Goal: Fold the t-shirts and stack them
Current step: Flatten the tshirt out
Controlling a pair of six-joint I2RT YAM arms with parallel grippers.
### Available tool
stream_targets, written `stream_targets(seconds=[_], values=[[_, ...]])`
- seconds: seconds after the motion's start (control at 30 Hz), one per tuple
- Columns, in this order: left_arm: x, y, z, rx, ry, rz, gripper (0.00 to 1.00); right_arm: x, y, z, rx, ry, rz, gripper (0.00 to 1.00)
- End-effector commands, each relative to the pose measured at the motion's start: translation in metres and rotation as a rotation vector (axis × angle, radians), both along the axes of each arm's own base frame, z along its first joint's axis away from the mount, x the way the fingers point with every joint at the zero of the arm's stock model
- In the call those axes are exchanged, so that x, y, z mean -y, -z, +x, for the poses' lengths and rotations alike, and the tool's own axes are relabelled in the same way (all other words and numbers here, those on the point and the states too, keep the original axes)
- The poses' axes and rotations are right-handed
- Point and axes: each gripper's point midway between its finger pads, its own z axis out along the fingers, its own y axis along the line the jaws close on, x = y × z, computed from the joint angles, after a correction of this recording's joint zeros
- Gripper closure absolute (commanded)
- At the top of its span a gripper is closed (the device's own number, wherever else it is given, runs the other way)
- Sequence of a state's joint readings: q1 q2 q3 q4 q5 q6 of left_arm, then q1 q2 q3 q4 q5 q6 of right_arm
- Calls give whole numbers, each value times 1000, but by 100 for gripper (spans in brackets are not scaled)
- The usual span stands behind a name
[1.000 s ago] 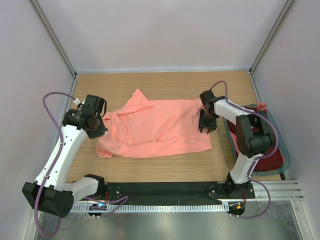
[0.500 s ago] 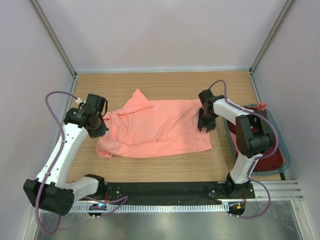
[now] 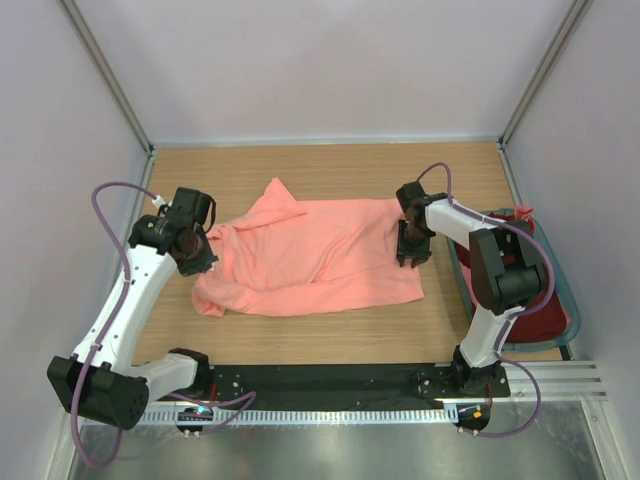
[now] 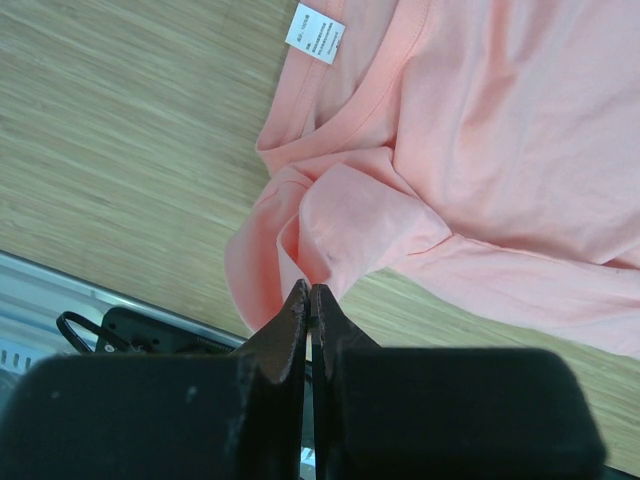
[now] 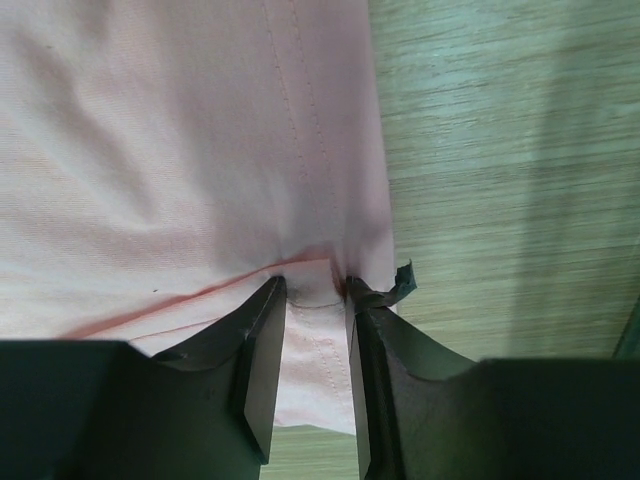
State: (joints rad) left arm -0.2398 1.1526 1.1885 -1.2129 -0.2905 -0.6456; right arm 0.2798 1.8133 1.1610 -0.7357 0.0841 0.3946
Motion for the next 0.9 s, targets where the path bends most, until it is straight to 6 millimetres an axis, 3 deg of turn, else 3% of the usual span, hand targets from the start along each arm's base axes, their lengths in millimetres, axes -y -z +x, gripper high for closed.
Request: stream_targets(seconds=[0.0, 0.13, 0.27, 0.33, 0.63, 0.7, 0.73, 0.87], values=[[2, -14, 8, 53, 8, -14, 100, 2, 4, 3, 9, -12, -23, 64], [0, -18, 7, 65, 8, -9, 100, 1, -8, 5, 34, -12, -16, 71], [0, -18, 6, 70, 4, -15, 100, 1, -23, 8, 60, -13, -8, 90], [1, -17, 6, 68, 6, -16, 100, 1, -30, 5, 60, -17, -5, 94], [-1, -24, 9, 91, 3, -9, 100, 9, -63, -2, 114, -43, -25, 89], [1, -24, 9, 91, 8, -15, 100, 7, -63, -4, 114, -50, -12, 92], [1, -25, 9, 92, 8, -16, 100, 6, -62, -4, 115, -50, -2, 99], [1, -29, 10, 104, 8, -18, 100, 1, -70, -4, 146, -46, 33, 99]])
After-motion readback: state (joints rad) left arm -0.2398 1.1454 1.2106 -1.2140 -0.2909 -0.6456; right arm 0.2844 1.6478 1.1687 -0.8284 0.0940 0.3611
